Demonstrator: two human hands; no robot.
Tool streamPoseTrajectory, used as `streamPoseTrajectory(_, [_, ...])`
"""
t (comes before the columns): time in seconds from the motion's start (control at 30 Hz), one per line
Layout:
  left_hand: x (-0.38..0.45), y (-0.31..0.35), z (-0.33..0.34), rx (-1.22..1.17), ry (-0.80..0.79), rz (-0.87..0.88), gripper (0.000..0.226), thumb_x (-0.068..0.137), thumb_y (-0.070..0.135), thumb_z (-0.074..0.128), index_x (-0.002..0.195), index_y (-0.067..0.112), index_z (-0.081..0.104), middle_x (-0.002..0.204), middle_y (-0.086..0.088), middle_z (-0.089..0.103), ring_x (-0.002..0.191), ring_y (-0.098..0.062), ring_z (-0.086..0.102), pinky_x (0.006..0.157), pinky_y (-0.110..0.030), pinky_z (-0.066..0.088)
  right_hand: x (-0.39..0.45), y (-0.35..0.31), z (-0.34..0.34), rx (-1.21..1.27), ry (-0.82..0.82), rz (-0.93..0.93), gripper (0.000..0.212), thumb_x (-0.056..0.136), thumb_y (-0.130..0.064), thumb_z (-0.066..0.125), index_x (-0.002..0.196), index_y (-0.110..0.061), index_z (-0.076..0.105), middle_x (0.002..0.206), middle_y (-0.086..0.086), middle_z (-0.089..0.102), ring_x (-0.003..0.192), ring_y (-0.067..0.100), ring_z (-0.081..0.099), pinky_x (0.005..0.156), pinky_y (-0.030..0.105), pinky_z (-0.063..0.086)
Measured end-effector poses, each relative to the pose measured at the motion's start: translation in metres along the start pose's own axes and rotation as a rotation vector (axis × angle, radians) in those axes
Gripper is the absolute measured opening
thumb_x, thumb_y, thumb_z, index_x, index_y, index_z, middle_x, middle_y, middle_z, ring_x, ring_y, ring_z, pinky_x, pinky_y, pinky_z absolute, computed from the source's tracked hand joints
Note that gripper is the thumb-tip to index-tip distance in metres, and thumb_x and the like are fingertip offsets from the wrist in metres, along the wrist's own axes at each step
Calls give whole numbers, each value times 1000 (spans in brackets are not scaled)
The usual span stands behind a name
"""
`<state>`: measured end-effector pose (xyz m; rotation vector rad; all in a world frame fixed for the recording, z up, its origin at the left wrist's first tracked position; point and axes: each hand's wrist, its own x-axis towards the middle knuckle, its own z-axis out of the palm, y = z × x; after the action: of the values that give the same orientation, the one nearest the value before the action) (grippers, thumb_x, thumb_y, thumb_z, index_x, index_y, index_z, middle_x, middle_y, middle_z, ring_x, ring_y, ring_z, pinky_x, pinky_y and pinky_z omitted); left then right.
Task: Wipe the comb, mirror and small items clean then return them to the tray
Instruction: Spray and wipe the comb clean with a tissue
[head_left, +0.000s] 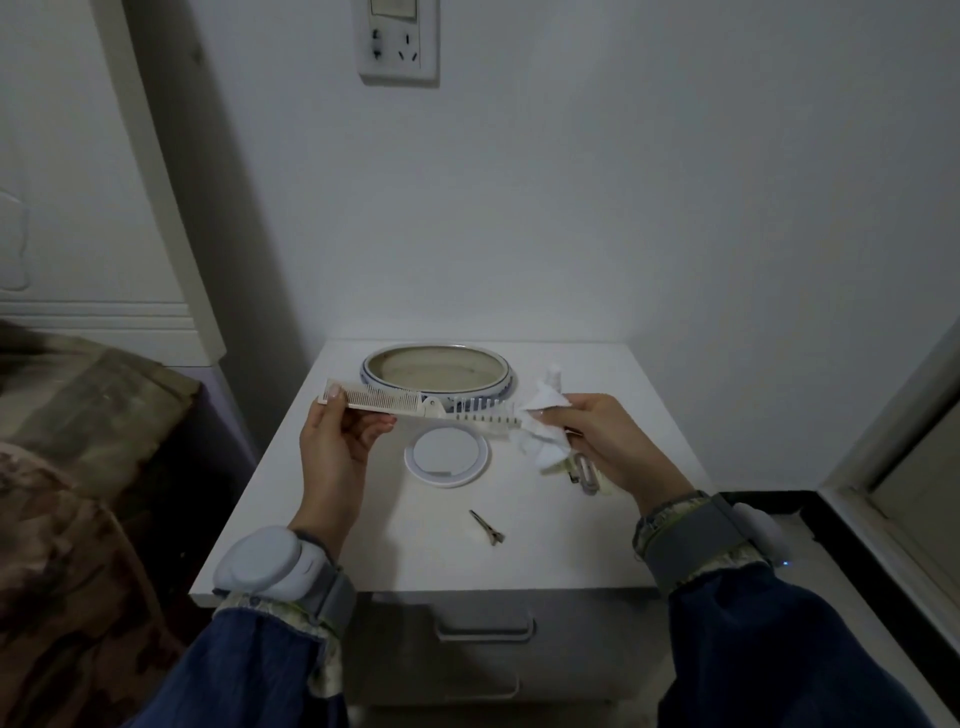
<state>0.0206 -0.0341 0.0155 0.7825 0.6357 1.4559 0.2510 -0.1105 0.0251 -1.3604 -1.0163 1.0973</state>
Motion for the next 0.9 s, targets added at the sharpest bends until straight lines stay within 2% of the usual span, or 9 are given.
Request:
streamPoseTrajectory(0.23, [0,0,-1,7,-7,3,27,102,13,31,87,8,53,62,-1,69,50,-11,62,52,-18,53,2,1,-1,-29,64,-42,13,82,1,62,93,4,68,70,5,71,64,13,67,60,21,54])
streamPoseTrajectory(0.37, [0,0,-2,9,-4,8,27,102,14,32,87,8,53,62,-1,68,50,-11,62,52,-18,53,3,3,-1,10,64,-15,18,84,2,59,99,8,66,86,16,70,78,20,68,69,24,56])
streamPoseTrajectory(0.47, [0,0,-2,12,3,9,26,102,15,32,86,8,52,61,-1,68,49,-11,61,51,-18,52,0,1,1,-57,39,-9,15,84,2,59,95,10,66,71,9,68,61,11,64,55,15,49])
streamPoseTrajectory(0.53, [0,0,-2,15,9,7,26,102,14,32,86,8,52,59,-1,67,47,-11,61,51,-18,52,-1,-1,2,-132,29,-19,12,83,1,61,92,7,66,70,7,66,59,8,63,53,14,46])
streamPoseTrajectory(0.67, [0,0,-1,7,0,-32,27,101,14,34,86,7,55,59,-1,67,49,-10,61,53,-17,53,-1,-2,2,-159,56,-71,8,85,-5,62,82,0,67,72,8,65,63,11,62,58,20,49])
streamPoseTrajectory(0.8, [-3,-2,-2,125,-68,-56,15,96,10,47,91,6,60,66,0,69,54,-7,61,56,-15,52,-1,-2,5,-143,109,-118,27,84,-8,64,89,18,60,81,19,63,72,21,61,65,30,50])
streamPoseTrajectory(0.9, [-2,-3,-2,154,-85,-74,11,94,7,49,92,6,60,68,0,69,55,-7,61,57,-15,52,-1,-1,8,-152,105,-135,32,83,-10,65,88,21,58,81,23,62,75,24,58,72,37,46])
